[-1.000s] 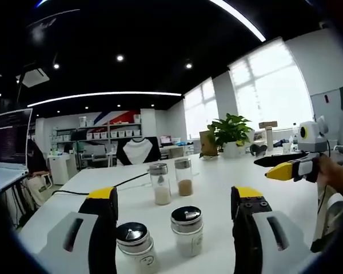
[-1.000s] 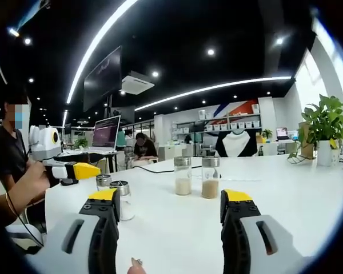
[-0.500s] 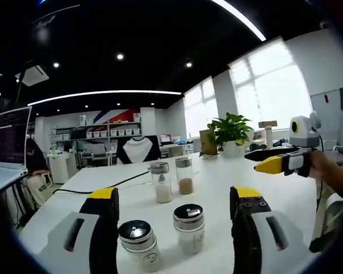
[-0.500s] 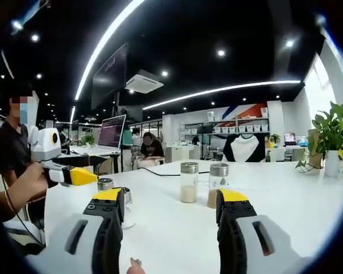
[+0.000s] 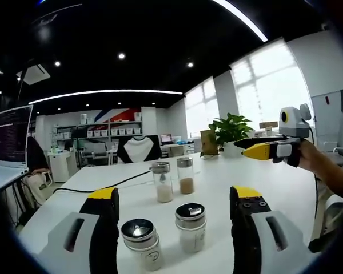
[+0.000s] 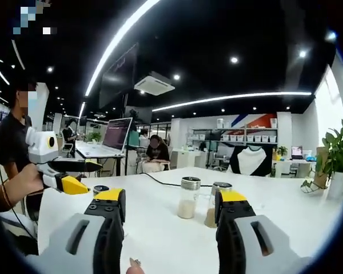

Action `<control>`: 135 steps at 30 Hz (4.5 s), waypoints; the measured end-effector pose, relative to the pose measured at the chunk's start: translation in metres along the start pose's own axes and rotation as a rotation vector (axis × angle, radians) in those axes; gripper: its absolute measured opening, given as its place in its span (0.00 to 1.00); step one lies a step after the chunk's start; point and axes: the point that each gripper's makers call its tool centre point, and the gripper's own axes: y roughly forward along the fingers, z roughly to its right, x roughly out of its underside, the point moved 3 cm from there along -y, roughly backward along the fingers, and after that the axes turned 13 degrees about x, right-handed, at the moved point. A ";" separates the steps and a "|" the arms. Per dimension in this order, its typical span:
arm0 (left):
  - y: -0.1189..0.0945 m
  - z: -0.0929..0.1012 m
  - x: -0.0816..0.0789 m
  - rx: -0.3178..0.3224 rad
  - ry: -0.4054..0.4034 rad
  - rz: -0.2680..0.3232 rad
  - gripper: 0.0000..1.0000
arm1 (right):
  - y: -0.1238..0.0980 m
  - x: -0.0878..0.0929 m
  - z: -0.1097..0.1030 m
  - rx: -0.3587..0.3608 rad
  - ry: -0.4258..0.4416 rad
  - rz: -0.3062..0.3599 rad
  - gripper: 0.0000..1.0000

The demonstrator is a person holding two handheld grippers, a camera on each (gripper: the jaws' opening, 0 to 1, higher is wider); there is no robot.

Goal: Rotate the seasoning bottle until the label or dispensing opening points toward the visible target arrow and the bottle remains upright within the marked orientation range

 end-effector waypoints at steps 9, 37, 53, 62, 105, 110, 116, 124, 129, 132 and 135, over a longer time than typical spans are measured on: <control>0.000 0.007 0.000 0.023 -0.001 -0.003 0.80 | 0.021 -0.001 -0.001 -0.044 -0.011 -0.016 0.60; 0.000 0.019 0.000 0.076 -0.005 -0.047 0.86 | 0.131 0.006 -0.001 -0.091 -0.052 -0.049 0.56; 0.009 0.007 0.001 0.051 -0.018 -0.033 0.86 | 0.184 0.022 0.007 -0.054 0.016 -0.090 0.53; 0.019 0.010 0.001 0.086 -0.011 -0.040 0.86 | 0.199 0.037 0.007 -0.037 0.037 -0.109 0.52; 0.033 0.014 0.017 0.142 -0.052 -0.062 0.85 | 0.221 0.070 0.017 0.037 0.002 -0.124 0.36; 0.030 0.013 0.017 0.133 -0.054 -0.060 0.85 | 0.219 0.068 0.012 0.026 0.021 -0.129 0.35; 0.026 0.014 0.015 0.135 -0.059 -0.043 0.81 | 0.216 0.057 0.007 0.017 0.020 -0.099 0.35; 0.026 0.018 0.014 0.137 -0.050 -0.050 0.81 | 0.202 0.054 0.004 0.012 0.035 -0.099 0.35; 0.026 0.022 0.011 0.138 -0.047 -0.048 0.81 | 0.192 0.053 0.004 0.019 0.042 -0.094 0.35; 0.027 0.024 0.010 0.139 -0.044 -0.048 0.81 | 0.185 0.051 0.004 0.022 0.045 -0.094 0.35; 0.027 0.025 0.009 0.111 -0.030 -0.042 0.80 | 0.177 0.049 0.003 0.024 0.030 -0.083 0.35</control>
